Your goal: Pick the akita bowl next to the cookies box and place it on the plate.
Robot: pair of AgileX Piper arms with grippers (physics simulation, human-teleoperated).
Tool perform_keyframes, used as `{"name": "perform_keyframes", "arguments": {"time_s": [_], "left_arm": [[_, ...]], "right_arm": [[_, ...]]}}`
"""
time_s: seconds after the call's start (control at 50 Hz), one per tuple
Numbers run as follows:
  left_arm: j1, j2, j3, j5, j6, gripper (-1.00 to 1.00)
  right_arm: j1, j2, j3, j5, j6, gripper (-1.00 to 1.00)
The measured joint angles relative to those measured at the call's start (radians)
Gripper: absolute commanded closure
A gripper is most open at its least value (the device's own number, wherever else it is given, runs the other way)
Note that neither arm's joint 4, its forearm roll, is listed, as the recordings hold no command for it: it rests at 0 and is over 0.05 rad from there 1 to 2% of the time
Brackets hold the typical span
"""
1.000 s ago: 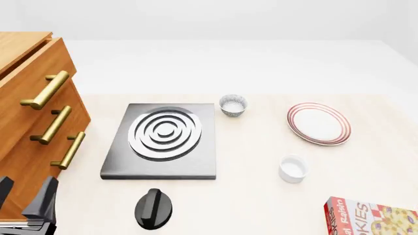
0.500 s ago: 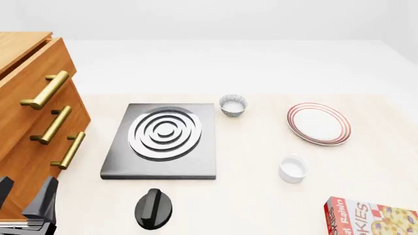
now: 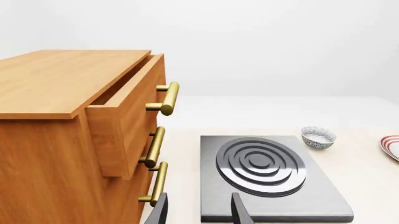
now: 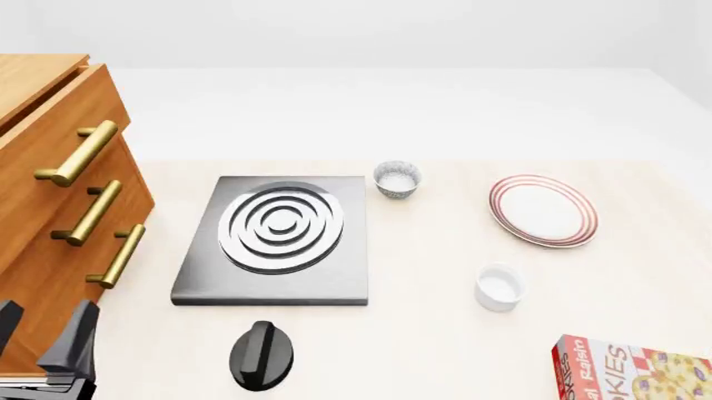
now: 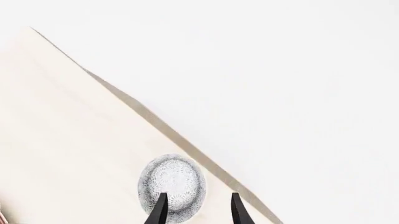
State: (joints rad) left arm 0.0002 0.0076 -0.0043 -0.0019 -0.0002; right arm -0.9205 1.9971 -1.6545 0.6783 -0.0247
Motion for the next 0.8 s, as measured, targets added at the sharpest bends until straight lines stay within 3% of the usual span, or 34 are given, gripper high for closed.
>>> {"name": "perform_keyframes", "arguments": {"time_s": [0.8], "left_arm": [[0.0, 0.0, 0.0, 0.0, 0.0, -1.0]], "right_arm": [[-0.004, 0.147, 0.086, -0.13, -0.041, -1.0]]}}
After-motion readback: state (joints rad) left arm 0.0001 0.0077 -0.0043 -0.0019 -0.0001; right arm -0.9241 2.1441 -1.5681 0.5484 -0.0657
